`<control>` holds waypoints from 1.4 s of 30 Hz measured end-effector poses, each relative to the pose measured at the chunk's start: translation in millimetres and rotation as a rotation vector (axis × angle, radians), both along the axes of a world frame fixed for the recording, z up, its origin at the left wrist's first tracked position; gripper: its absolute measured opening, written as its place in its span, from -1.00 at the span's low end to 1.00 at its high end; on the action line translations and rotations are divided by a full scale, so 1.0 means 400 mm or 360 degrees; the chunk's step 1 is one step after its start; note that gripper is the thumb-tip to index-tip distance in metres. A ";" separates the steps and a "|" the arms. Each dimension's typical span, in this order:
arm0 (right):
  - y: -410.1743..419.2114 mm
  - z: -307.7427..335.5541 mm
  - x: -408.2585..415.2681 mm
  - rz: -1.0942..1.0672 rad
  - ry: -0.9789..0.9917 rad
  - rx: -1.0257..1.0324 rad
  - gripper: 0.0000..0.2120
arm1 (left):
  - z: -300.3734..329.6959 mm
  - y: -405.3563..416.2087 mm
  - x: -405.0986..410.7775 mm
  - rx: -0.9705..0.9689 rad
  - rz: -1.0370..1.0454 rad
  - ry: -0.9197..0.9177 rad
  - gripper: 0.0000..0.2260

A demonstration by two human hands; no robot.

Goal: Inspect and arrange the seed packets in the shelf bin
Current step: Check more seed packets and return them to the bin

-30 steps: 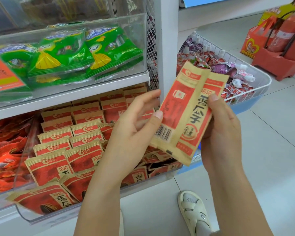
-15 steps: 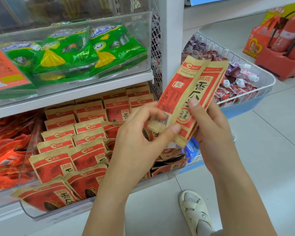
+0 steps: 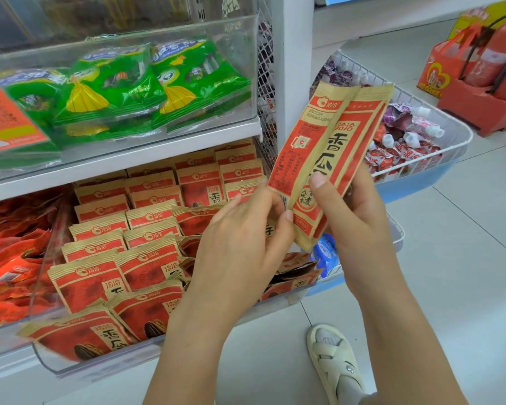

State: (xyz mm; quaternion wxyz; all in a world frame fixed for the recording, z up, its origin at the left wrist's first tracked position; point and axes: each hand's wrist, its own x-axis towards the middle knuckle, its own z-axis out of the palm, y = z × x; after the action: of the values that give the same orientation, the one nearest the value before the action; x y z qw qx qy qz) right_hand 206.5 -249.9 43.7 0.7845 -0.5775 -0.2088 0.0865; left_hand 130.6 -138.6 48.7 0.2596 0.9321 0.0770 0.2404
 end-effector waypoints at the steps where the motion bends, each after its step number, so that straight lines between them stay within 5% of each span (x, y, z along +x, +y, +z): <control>1: 0.002 0.000 -0.001 -0.0009 -0.0009 -0.0012 -0.79 | 0.000 -0.002 0.002 0.0053 0.0007 0.0014 -0.89; 24: 0.002 0.006 0.003 0.0095 0.0019 -0.0042 -0.76 | -0.021 0.026 0.002 -0.0368 -0.0075 0.0089 -0.84; 34: -0.024 0.006 0.021 0.0484 -0.0058 -0.0179 -0.18 | 0.006 0.034 -0.009 -0.0966 -0.0356 0.0107 -0.77; 42: -0.019 -0.005 0.018 0.0502 -0.0121 -0.0306 -0.10 | -0.002 0.043 0.010 -0.1273 -0.0259 0.0074 -0.63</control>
State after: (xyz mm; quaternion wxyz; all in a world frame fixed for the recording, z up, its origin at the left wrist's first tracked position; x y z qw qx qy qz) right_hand 213.7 -257.5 41.8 0.6940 -0.6127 -0.3170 0.2061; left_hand 134.5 -121.5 47.7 0.6179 0.7659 0.0964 0.1491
